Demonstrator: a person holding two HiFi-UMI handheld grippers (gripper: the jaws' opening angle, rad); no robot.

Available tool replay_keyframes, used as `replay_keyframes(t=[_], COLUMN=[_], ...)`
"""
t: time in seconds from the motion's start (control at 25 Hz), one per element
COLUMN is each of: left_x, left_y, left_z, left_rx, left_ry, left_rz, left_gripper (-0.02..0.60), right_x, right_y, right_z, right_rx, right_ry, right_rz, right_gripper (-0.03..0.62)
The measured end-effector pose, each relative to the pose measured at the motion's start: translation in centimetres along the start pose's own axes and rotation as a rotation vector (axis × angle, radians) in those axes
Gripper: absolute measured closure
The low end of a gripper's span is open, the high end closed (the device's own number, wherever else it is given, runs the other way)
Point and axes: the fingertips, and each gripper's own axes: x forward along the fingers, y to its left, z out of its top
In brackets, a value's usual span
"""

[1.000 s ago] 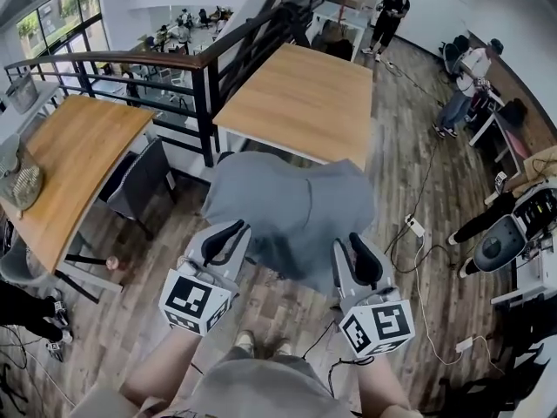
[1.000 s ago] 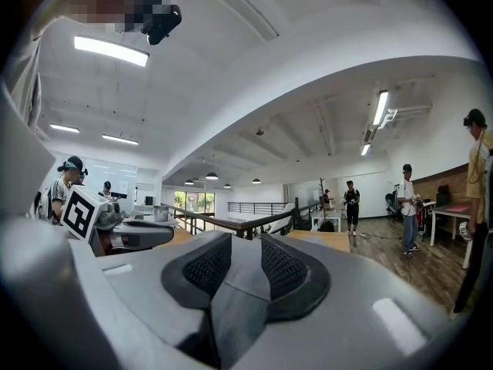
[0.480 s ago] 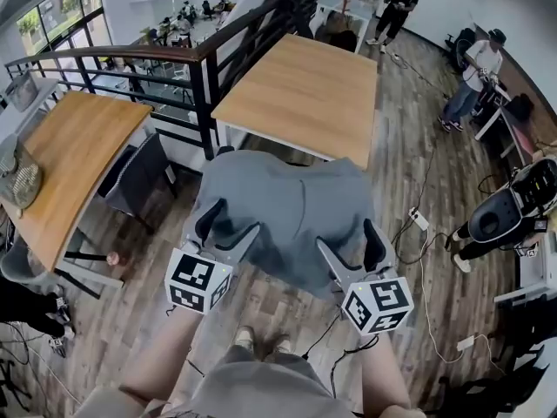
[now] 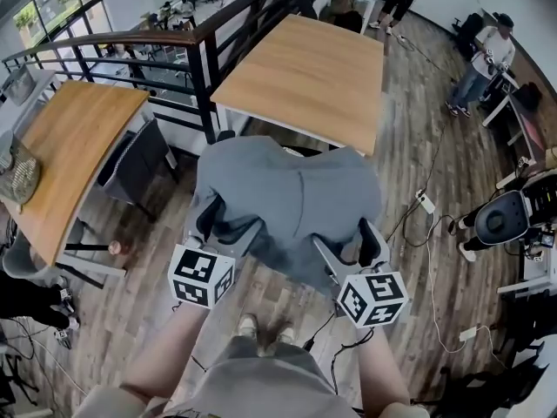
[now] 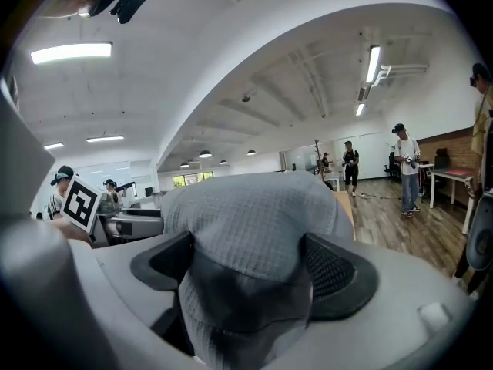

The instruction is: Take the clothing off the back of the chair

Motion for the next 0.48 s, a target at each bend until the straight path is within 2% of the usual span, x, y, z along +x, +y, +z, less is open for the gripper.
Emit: replay_keyframes(t=[0.16,0.32,0.48], left_x=[0.6,0.8,0.9], left_y=[0.4,1.0,0.9], left_z=[-0.2,-0.3,-0.5], left_rx=[-0.028,-0.056,-0.069], left_ry=[0.004,0.004,0.009], left_rz=[-0.014,-0.024,-0.043], left_gripper=[0.261,0.369,0.443], right_x=[1.1,1.6,1.6], right_y=[0.3,0.8,1.4], right_z=[0.0,-0.1,-0.4], right_rx=[0.001,0.006,0.003], right_ry=[0.002,0.004,0.010], right_rz=[-0.007,-0.004,0.008], right_gripper=[0.189,0.266,0.357])
